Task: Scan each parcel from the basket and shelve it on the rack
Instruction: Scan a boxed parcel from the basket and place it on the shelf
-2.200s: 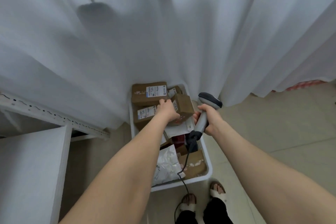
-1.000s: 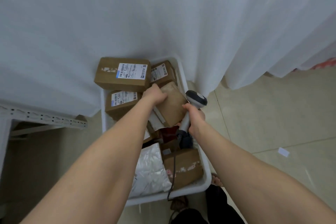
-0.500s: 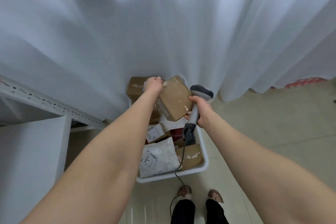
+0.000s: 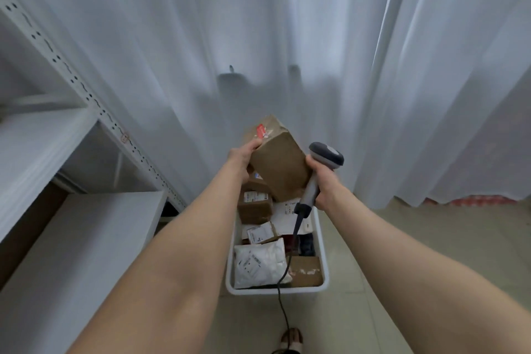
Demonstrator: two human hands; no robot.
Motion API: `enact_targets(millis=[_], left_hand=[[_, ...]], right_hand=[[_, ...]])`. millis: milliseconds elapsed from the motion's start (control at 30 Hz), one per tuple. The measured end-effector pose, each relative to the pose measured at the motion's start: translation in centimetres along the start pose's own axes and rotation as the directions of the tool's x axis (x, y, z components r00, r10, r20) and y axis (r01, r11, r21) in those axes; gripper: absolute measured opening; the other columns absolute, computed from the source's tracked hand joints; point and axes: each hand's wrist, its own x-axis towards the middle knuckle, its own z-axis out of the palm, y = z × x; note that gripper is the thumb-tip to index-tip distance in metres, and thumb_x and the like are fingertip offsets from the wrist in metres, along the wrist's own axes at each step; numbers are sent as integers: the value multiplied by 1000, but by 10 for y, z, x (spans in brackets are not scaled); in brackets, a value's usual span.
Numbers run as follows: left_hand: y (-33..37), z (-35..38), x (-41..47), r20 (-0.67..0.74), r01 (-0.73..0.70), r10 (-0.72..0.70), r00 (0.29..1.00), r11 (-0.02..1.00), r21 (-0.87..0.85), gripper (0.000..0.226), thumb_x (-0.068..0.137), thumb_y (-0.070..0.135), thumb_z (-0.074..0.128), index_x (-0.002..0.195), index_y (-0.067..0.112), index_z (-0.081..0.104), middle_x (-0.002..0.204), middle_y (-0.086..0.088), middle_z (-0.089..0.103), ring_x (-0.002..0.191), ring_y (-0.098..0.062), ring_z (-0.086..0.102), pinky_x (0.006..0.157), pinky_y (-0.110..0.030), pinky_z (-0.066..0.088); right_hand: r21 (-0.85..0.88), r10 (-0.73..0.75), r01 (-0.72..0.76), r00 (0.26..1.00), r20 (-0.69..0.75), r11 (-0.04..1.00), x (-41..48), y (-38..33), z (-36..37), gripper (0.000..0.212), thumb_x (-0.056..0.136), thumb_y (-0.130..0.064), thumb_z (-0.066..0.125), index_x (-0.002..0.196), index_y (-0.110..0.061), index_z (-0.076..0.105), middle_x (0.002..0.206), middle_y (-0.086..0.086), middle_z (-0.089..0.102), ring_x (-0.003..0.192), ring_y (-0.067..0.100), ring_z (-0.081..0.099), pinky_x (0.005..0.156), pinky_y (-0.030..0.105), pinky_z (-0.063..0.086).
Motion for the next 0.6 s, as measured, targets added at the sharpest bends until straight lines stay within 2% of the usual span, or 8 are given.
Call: enact_targets(millis=[67,167,300,400,500,600], left_hand=[[-1,-6,-41,60,29,-28,998,999,-15,16,84,24,67,90,10,61,79,-7,59,67,-17,56,59,-27,47],[-1,-17,-96,33,24,-23,999,1000,-15,19,83,31,62,91,14,57,80,-5,58,75,-18,56,61,-29,48],[-5,-30,-155,102,64,-58,993,997,-50,23,82,35,58,94,15,55,103,-10,56,100,-28,55,74,-44,48],[-3,-39,-182,94,27,-23,995,999,-46,32,82,44,60,98,16,60,110,-9,57,99,-29,56,68,-49,48],[0,-50,-202,96,-10,15,995,999,-52,40,81,53,58,104,20,61,113,-7,58,100,-27,54,63,-47,48],[5,-58,-216,104,-27,34,994,997,-66,42,80,54,58,103,19,60,111,-8,57,102,-27,53,62,-46,47]], right_hand=[[22,-18,17,999,31,1000,-34,0,-4,48,82,-33,77,124,-13,64,112,14,71,102,35,67,94,53,52],[45,-33,29,995,99,999,-80,4,-12,48,81,-34,78,123,-13,64,111,15,71,101,36,68,92,55,53],[49,-39,30,979,201,998,-133,12,-15,51,80,-37,78,123,-12,64,112,18,71,102,38,68,90,56,53],[38,-41,33,969,242,999,-163,14,-13,48,79,-39,78,116,-11,66,104,18,73,91,35,71,74,49,59],[-16,-65,71,967,248,997,-183,9,-8,49,79,-38,79,118,-12,65,109,15,72,99,34,69,80,47,58],[-47,-72,88,960,270,995,-198,5,1,38,81,-34,78,109,-11,68,104,16,73,93,33,70,71,41,58]])
